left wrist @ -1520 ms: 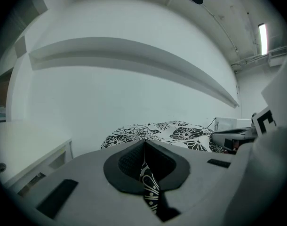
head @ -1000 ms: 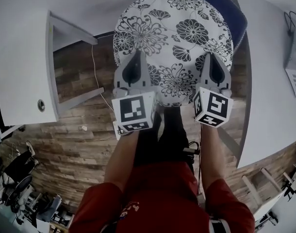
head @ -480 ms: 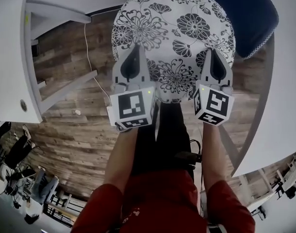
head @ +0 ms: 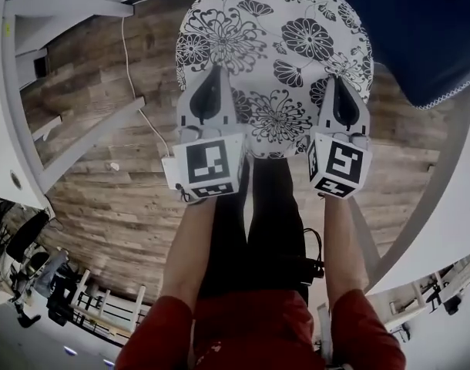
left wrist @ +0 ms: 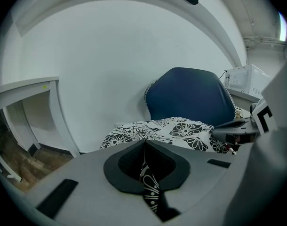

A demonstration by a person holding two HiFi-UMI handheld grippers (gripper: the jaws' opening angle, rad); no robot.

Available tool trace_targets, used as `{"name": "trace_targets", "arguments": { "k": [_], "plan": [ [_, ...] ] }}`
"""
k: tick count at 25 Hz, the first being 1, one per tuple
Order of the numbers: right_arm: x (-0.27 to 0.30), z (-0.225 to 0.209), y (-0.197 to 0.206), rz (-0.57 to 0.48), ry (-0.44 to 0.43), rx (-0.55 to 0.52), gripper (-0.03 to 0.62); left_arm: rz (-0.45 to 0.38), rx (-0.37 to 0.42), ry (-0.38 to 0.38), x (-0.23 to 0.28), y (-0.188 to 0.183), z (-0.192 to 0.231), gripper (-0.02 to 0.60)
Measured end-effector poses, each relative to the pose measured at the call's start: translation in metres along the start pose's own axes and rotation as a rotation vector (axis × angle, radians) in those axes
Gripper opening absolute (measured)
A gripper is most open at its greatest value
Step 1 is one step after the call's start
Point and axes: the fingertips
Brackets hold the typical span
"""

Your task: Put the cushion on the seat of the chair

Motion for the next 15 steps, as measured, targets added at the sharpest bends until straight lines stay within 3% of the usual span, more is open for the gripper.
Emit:
{"name": "trace_targets", "arguments": {
  "k": [5,15],
  "plan": [
    [-0.008,0.011,-0.018,0.048,0.019,-0.037,0.029,0.028,-0.021,0.027,-0.007,-0.014,0.012,0.029],
    [0.008,0.000,0.008,0.077,0.019,-0.054,0.029,0.061,-0.009,0.033,0.010,0.012,-0.002,0.029]
  ]
}}
Point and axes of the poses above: the fingertips, and each gripper's own axes: x forward along the fingers, z to its left, y out of its underside, and after that the axes turned 15 degrees about x, right-handed
